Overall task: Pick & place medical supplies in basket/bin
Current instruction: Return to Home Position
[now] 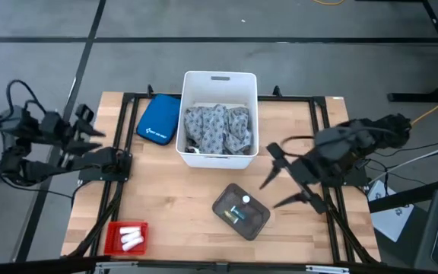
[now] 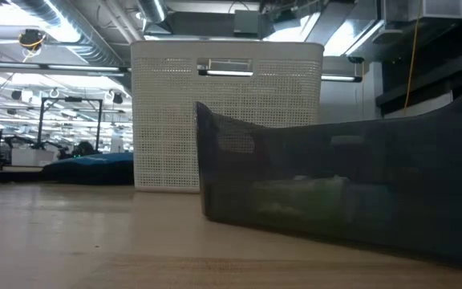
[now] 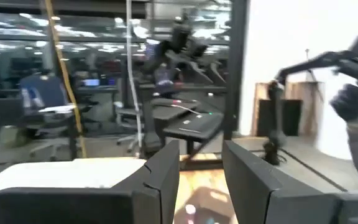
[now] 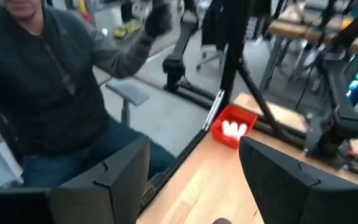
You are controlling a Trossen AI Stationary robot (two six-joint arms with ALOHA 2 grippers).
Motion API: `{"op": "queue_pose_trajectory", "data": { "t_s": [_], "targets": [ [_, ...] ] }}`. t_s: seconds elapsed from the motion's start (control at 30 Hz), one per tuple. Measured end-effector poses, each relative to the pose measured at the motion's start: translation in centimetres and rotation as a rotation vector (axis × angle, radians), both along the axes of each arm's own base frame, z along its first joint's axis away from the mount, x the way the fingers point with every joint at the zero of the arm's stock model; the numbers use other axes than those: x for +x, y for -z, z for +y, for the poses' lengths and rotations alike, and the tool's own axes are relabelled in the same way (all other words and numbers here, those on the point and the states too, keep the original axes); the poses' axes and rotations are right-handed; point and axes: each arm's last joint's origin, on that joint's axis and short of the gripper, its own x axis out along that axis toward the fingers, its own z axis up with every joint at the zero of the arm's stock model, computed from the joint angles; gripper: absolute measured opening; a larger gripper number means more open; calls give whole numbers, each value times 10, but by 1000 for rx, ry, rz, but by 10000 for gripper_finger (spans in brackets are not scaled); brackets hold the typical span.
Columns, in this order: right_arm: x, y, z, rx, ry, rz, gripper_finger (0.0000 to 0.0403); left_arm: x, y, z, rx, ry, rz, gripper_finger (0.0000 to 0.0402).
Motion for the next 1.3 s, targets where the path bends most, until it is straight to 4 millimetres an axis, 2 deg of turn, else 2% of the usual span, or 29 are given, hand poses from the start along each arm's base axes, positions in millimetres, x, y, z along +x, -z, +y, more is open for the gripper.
{"op": "queue_pose_trajectory", "data": {
  "t_s": [0.17,0.33,0.47,0.53,0.67,0.73,0.93,1.13,1.3],
  "targets": [
    [-34,39,-12,51,29,-104,249,-1,49,-2,45,46,20,120],
    [-78,84,-34,119,29,-205,249,-18,87,-8,73,45,-29,120],
    [-103,118,-49,138,97,-229,249,-17,94,-8,24,74,77,120],
    [-112,132,-54,156,131,-241,249,-15,91,-8,41,87,55,120],
    [-123,163,-61,151,154,-253,249,-15,94,-8,81,87,8,120],
    [-129,176,-64,153,150,-287,249,-12,99,-7,73,84,38,120],
    [-142,205,-72,191,177,-338,249,-5,105,-4,59,73,44,120],
    [-148,225,-75,248,181,-374,249,2,105,6,-35,-194,-7,120],
    [-148,238,-74,250,179,-408,249,15,113,11,8,-176,-49,120]
  ]
}}
